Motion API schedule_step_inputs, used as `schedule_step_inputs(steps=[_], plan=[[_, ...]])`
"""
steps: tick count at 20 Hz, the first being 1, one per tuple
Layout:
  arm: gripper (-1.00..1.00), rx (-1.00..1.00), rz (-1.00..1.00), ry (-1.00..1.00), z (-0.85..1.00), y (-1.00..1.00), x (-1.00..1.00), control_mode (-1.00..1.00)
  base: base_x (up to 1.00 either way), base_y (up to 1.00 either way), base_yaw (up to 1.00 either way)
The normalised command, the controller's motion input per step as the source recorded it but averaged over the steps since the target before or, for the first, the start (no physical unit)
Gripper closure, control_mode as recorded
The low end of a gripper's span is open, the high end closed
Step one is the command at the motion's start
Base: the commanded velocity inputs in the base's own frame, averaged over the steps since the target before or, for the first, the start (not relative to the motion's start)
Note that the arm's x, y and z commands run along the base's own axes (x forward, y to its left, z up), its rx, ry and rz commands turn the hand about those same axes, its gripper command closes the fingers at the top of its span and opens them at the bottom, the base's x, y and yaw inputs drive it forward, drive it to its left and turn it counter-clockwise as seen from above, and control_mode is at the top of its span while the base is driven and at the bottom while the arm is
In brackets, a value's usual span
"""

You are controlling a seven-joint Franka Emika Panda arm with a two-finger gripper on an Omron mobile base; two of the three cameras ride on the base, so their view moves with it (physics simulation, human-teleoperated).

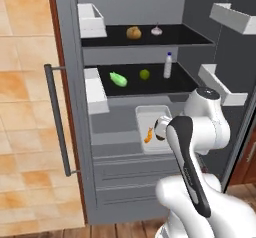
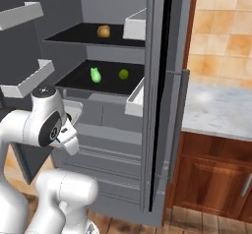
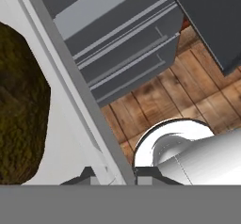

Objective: Place the tupperware on the top shelf of the fridge. Make space for the tupperware among the existing items by rearranging them on the shelves if needed. Close the fridge door when finished.

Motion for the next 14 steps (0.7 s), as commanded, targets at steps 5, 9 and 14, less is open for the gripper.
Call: schedule_step_inputs(steps=[5,9,14], plan=[[1.00,0.00,0.00,0.00,0.00,0.00,0.00,1.00,0.56,0.40,-0.02],[1.00,0.00,0.00,0.00,0.00,0.00,0.00,1.00,0.60,0.14,-0.03],[1.00,0.00,0.00,0.00,0.00,0.00,0.00,1.00,0.57,0.17,-0.04]])
